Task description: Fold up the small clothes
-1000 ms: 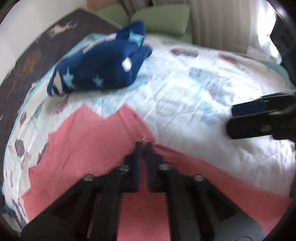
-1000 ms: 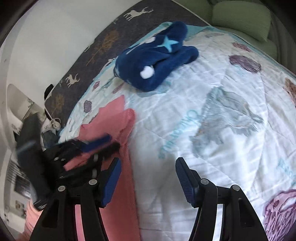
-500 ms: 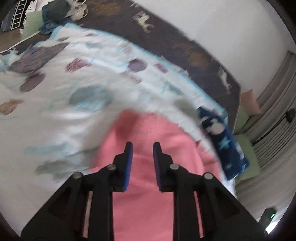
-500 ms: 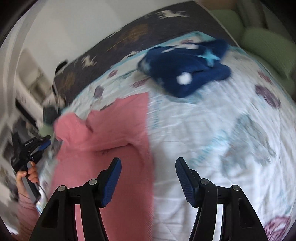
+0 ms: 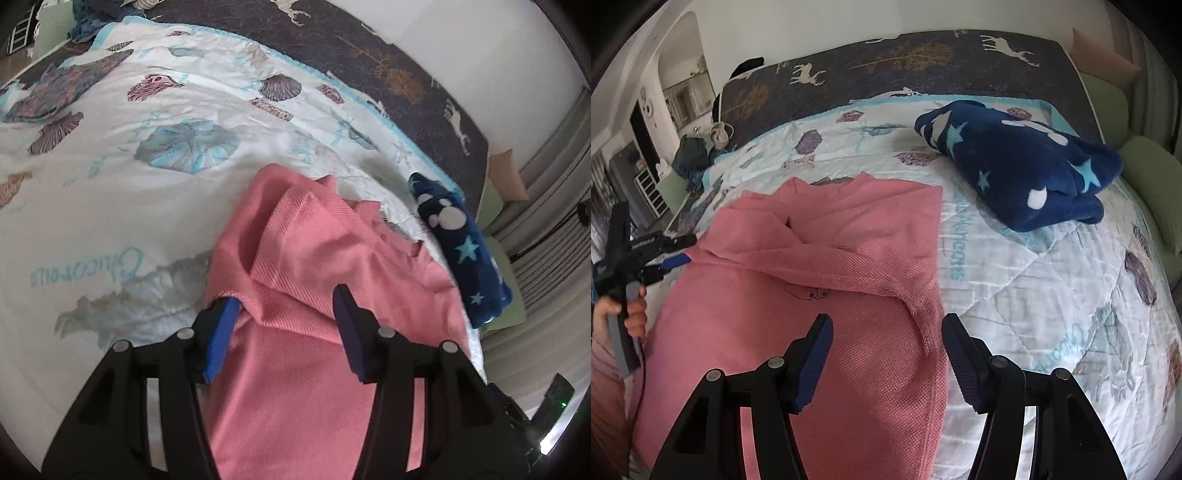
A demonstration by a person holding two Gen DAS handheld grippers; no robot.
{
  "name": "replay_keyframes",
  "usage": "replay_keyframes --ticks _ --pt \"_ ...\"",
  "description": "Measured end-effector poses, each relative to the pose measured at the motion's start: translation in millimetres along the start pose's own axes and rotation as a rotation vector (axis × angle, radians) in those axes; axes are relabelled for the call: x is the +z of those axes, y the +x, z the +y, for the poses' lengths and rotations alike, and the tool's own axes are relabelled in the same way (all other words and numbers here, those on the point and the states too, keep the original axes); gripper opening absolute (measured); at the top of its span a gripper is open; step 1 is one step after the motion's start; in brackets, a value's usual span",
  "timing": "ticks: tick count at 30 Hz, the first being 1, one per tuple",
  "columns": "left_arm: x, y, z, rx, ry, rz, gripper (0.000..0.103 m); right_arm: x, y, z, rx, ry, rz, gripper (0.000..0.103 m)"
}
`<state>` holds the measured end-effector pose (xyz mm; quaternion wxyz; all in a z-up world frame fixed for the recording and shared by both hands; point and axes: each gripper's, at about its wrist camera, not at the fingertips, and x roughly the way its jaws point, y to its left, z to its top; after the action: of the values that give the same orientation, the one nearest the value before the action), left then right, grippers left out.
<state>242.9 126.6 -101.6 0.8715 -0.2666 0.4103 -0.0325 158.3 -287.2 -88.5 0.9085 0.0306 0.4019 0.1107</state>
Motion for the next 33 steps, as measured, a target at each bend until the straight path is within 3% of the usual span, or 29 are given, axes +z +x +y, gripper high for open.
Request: replay_keyframes --ticks 4,5,6,12,14,15,16,17,19,22,27,30,33 --pt "7.4 11.3 0.0 0.005 -0.019 0.028 0.049 2.4 8.2 6.2 -0.075 -0.082 -0.004 0.063" --pt "9.3 10.7 -1.4 -0.002 -0.011 0.022 0.023 2.3 11.2 8.6 -0.096 -0.112 -0.004 0.063" --pt "10.7 10.2 -4.0 0.003 0.008 0.021 0.005 1.9 16.0 11.9 -0.116 -0.152 0.001 0.063" --pt "16.7 -40.2 -26.0 -0.08 0.065 -0.096 0.005 3.5 31.7 15.6 -0.161 -0.232 0.002 0.062" --pt "15.9 -50.7 -29.9 -0.053 0.104 -0.099 0.005 7.0 33.4 10.5 -0.196 -0.214 -0.01 0.051" --pt "15.4 -51.5 -29.7 -0.032 0.12 -0.095 0.006 8.5 33.2 7.2 -0.2 -0.198 -0.012 0.031" --pt "13.1 -51.1 -27.8 -0.003 0.14 -0.089 0.006 10.3 31.9 1.5 -0.186 -0.167 -0.012 0.017" --pt "10.0 -49.4 -25.3 0.035 0.162 -0.083 0.006 11.0 29.5 -3.7 -0.165 -0.134 -0.017 0.015" --pt "3.1 -42.0 -17.1 0.092 0.177 -0.054 0.01 11.1 23.9 -15.6 -0.141 -0.07 -0.034 0.014" --pt "-5.7 -40.7 -10.8 0.103 0.174 -0.039 0.022 8.2 20.8 -31.3 -0.182 -0.011 -0.025 0.013" --pt "-9.4 -56.5 -25.5 0.094 0.223 -0.096 0.061 1.4 16.2 -48.6 -0.103 0.057 0.004 0.013" --pt "-6.9 -70.1 -27.6 0.098 0.201 -0.148 0.063 0.2 10.4 -40.7 -0.086 0.023 -0.013 0.016" --pt "-0.3 -71.4 -27.2 0.038 0.172 -0.15 0.063 2.7 10.2 -31.3 -0.063 0.0 -0.022 0.02"
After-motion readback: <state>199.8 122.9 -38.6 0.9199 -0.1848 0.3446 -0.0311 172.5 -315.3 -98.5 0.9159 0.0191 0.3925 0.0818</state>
